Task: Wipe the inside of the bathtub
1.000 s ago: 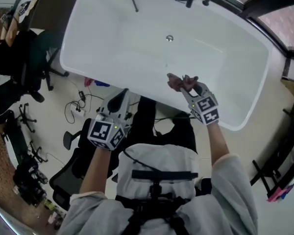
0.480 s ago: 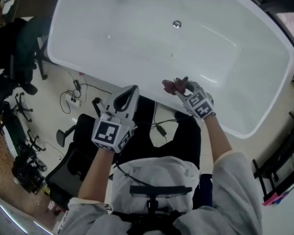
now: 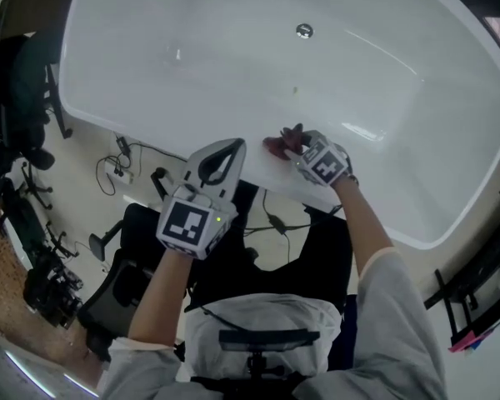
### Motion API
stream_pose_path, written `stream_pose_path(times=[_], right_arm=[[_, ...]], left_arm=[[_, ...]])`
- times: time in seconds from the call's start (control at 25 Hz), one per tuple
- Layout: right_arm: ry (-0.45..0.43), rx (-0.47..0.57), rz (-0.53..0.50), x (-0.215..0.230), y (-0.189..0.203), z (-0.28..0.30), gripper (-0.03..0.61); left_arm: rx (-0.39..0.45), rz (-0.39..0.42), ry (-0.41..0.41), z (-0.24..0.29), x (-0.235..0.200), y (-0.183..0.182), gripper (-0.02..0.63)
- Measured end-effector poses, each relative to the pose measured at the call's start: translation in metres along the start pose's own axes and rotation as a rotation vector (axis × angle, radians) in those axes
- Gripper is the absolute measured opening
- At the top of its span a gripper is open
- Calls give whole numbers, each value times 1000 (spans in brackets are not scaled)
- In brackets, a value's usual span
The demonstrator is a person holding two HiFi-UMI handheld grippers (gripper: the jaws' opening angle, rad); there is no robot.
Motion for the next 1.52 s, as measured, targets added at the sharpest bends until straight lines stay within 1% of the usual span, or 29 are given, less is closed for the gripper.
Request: stream_pose_path(times=[0.16, 0.32, 0.48, 0.6, 0.76, 0.88, 1.16, 1.32, 1.52], right_arm=[[-29, -19, 11, 6, 2, 23, 118], [-70, -59, 32, 14, 3, 38, 109], [-94, -83, 11, 14, -6, 48, 103], [-80, -102, 8, 22, -7, 58, 101], [-43, -116, 8, 34, -6, 73, 101], [-21, -122, 32, 46, -2, 85, 101], [13, -122, 47, 77, 5, 116, 101], [36, -124, 47, 98, 7, 135, 101], [42, -117, 81, 112, 11, 160, 101]], left_arm=[[-21, -2, 28, 15, 0, 18, 8], [-42, -21, 43, 27, -3, 34, 8], [-69, -31, 52, 37, -10, 48, 8], [-104, -49, 52, 48, -14, 56, 8], [-122, -36, 71, 65, -21, 69, 8], [-138, -39, 95, 80, -22, 73, 8], [-115, 21, 156, 128, -29, 83, 8], [-144, 30, 175, 150, -29, 95, 8], [-140, -20, 192, 171, -36, 111, 8]])
Point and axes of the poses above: the fingertips, and each gripper's own axes: z forward along the fingers, x to its right, y out of its underside, the point moved 5 cm from there along -z, backward along the fingers, and after that the axes turned 5 degrees about z, right-handed, at the moved point
